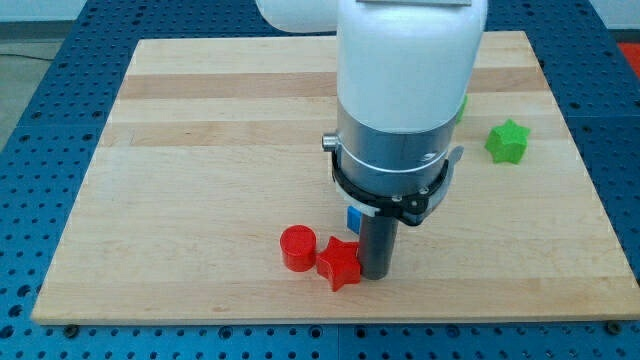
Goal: Slide the red circle towards the left side
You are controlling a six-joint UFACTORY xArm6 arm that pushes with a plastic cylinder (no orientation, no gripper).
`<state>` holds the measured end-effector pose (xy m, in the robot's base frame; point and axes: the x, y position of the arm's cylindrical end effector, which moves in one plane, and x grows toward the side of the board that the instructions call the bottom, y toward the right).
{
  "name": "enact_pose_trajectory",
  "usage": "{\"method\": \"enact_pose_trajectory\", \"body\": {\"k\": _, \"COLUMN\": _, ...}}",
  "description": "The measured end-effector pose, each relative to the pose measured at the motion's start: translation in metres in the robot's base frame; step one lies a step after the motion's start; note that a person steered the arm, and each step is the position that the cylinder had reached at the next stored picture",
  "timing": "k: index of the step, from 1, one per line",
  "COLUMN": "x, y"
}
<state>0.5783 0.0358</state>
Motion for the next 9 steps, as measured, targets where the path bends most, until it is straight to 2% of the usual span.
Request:
{"method": "enact_pose_trajectory", "body": {"k": 1, "x": -0.007, "y": -0.014}}
{"method": "enact_pose_trajectory", "body": {"k": 4, "x": -0.062, "y": -0.042}}
{"method": "enact_pose_trajectory", "body": {"k": 6, "x": -0.032, "y": -0.063}}
{"method": "enact_pose_trajectory", "body": {"k": 8, "x": -0.033, "y": -0.082}}
{"method": "enact_pose_trajectory", "body": {"k": 9, "x": -0.043, "y": -0.139}}
